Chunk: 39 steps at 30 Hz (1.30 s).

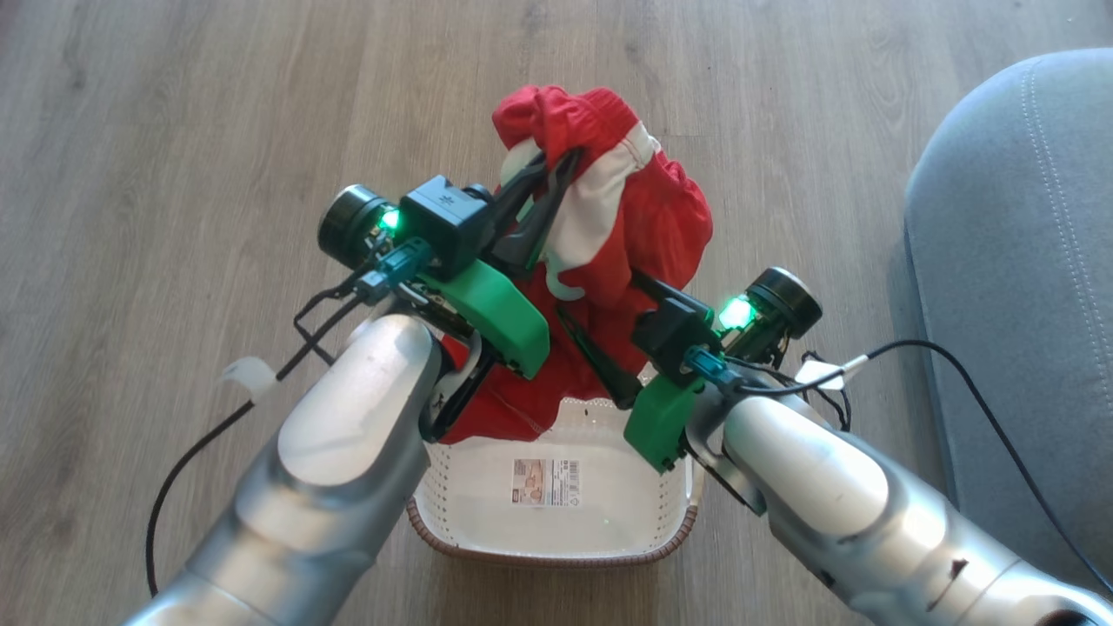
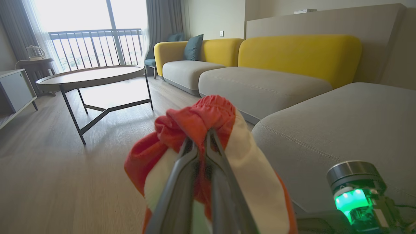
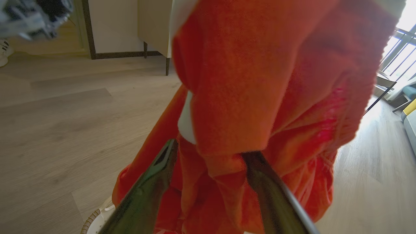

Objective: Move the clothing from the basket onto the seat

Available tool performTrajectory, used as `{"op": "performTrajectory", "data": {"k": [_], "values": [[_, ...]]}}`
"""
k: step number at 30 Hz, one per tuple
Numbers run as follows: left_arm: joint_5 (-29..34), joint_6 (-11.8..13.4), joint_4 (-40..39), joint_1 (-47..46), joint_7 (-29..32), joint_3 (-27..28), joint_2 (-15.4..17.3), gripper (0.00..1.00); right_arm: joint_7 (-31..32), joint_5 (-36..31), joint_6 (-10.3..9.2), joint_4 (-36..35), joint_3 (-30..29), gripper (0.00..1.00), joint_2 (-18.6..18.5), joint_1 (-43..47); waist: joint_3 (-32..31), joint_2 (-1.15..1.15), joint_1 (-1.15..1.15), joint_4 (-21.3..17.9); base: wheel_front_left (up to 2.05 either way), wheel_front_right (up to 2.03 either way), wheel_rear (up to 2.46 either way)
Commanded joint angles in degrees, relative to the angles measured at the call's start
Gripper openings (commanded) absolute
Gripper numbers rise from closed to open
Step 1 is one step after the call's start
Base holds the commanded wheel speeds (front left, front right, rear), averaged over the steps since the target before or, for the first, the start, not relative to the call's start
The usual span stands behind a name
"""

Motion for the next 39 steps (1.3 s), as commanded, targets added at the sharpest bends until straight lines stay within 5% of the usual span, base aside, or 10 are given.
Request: {"op": "performTrajectory", "data": {"k": [1, 13, 14, 15, 16, 25, 26, 28, 39], "values": [[-0.48, -0.36, -2.32, -3.70, -0.62, 1.81, 0.20, 0.00, -0.28, -0.55, 0.40, -1.08, -0.44, 1.00, 1.40, -1.76, -0.02, 0.00, 0.00, 0.12, 0.00, 0.00, 0.00], [-1.89, -0.36, -2.74, -4.38, -0.62, -2.34, -0.27, 0.00, -0.28, -4.04, 0.40, 5.06, -6.59, 1.00, 3.80, -1.70, 0.02, 0.00, 0.00, 2.14, 0.00, 0.00, 0.00], [-2.06, -0.36, -2.79, -4.38, -0.62, -2.63, -0.28, 0.00, -0.28, -3.59, 0.40, 5.18, -6.58, 0.95, 3.81, -1.77, 0.04, 0.00, 0.00, 2.27, 0.00, 0.00, 0.00], [-2.18, -0.36, -2.82, -4.37, -0.62, -2.89, -0.29, 0.00, -0.28, -2.82, 0.40, 5.32, -6.51, 0.30, 3.81, -1.76, 0.08, 0.00, 0.00, 2.39, 0.00, 0.00, 0.00], [-2.34, -0.36, -2.80, -4.34, -0.62, -3.15, -0.30, 0.00, -0.28, -2.28, 0.40, 5.27, -6.34, 0.00, 3.82, -1.89, 0.15, 0.00, 0.00, 2.47, 0.00, 0.00, 0.00], [-2.53, -0.36, -2.72, -4.07, -0.62, -2.29, -0.32, 0.00, -0.28, -0.80, 0.40, 4.51, -5.85, 0.00, 3.83, -2.13, 0.56, 0.00, 0.00, 1.91, 0.00, 0.00, 0.00], [-2.44, -0.36, -2.91, -3.96, -0.62, -1.95, -0.32, 0.16, -0.28, -0.86, 0.40, 4.43, -5.99, 0.00, 3.83, -2.13, 0.60, 0.00, 0.00, 1.73, 0.00, 0.00, 0.00], [-2.27, -0.36, -3.40, -3.72, -0.62, -1.52, -0.33, 1.00, -0.28, -1.02, 0.40, 4.12, -6.32, 0.00, 3.83, -2.12, 0.63, 0.00, 0.00, 1.43, 0.00, 0.00, 0.00], [-2.14, -0.36, -3.22, -2.56, -0.62, -0.76, -0.33, 1.00, -0.28, -1.84, 0.40, 3.02, -7.17, 0.00, 3.84, -1.93, 0.92, 0.00, 0.00, 0.59, 0.00, 0.00, 0.00]]}}
